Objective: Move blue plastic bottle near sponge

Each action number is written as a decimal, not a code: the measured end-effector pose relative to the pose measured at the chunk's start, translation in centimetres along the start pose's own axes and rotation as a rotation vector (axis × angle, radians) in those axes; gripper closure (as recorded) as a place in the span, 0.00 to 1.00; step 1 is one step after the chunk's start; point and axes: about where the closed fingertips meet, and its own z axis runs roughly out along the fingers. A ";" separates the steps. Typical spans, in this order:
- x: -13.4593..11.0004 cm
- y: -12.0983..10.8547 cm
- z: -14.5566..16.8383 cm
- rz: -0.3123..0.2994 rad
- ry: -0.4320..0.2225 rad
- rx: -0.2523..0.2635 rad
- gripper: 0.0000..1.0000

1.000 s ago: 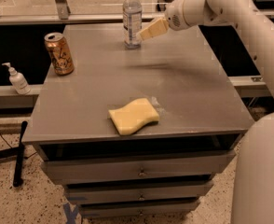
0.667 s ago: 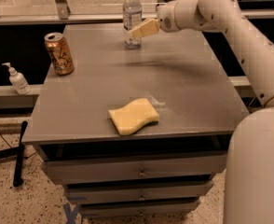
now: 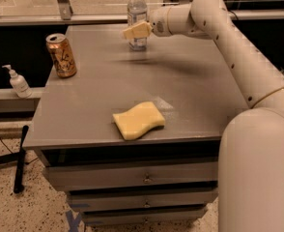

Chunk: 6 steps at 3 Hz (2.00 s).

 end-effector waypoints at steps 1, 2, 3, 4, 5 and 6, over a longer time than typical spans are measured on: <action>-0.2 1.1 1.4 0.014 -0.029 -0.041 0.41; -0.3 1.5 1.8 0.017 -0.042 -0.056 0.65; -0.9 1.7 0.7 0.013 -0.049 -0.064 0.87; -2.1 3.0 -2.4 -0.009 -0.038 -0.093 1.00; -2.3 5.2 -6.7 -0.006 -0.037 -0.146 1.00; -0.8 7.6 -12.4 0.010 -0.037 -0.188 1.00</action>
Offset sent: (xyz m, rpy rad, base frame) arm -0.0045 0.0220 -0.0005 0.0653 0.0003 0.0576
